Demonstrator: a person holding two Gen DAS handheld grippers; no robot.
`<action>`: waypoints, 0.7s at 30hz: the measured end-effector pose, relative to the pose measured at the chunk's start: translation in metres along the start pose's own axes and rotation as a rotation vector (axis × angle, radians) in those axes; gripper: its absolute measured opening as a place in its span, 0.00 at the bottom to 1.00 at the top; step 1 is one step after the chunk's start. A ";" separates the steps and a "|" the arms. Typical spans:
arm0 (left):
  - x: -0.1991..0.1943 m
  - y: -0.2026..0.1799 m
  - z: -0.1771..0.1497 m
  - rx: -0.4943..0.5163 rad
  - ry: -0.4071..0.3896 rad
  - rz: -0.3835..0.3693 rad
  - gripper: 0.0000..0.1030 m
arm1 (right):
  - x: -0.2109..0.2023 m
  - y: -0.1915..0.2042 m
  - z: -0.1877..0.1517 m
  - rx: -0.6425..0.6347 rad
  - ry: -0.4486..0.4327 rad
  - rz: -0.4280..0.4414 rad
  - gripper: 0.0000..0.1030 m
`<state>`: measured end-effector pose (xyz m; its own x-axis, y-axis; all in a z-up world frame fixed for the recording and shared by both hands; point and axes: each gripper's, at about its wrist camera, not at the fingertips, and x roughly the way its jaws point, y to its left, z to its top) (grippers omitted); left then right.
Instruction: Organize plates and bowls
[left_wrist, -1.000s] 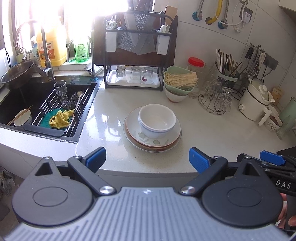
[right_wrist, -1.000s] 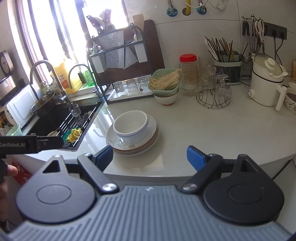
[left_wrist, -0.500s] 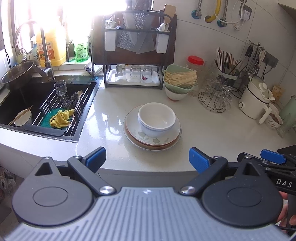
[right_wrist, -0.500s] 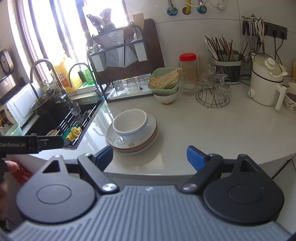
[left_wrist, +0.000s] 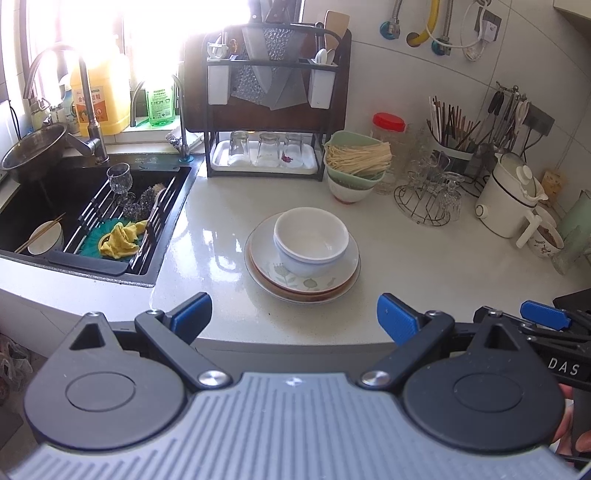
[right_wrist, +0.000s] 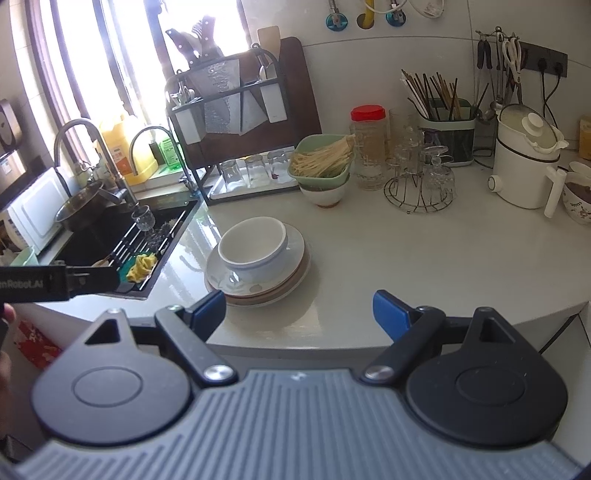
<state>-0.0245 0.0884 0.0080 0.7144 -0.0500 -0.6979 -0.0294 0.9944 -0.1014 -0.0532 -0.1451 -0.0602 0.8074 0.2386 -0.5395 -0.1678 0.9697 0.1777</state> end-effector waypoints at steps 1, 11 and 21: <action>0.000 0.000 0.000 0.002 0.000 -0.002 0.95 | 0.000 0.000 0.000 0.001 0.000 -0.002 0.85; 0.002 -0.001 -0.001 0.010 0.006 -0.011 0.95 | -0.001 0.001 0.001 -0.006 -0.005 -0.003 0.85; 0.005 0.002 0.000 0.004 0.016 -0.014 0.95 | 0.000 0.004 0.003 -0.019 -0.002 -0.001 0.85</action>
<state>-0.0207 0.0901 0.0044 0.7034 -0.0658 -0.7077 -0.0165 0.9939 -0.1088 -0.0522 -0.1415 -0.0572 0.8088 0.2376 -0.5380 -0.1775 0.9707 0.1618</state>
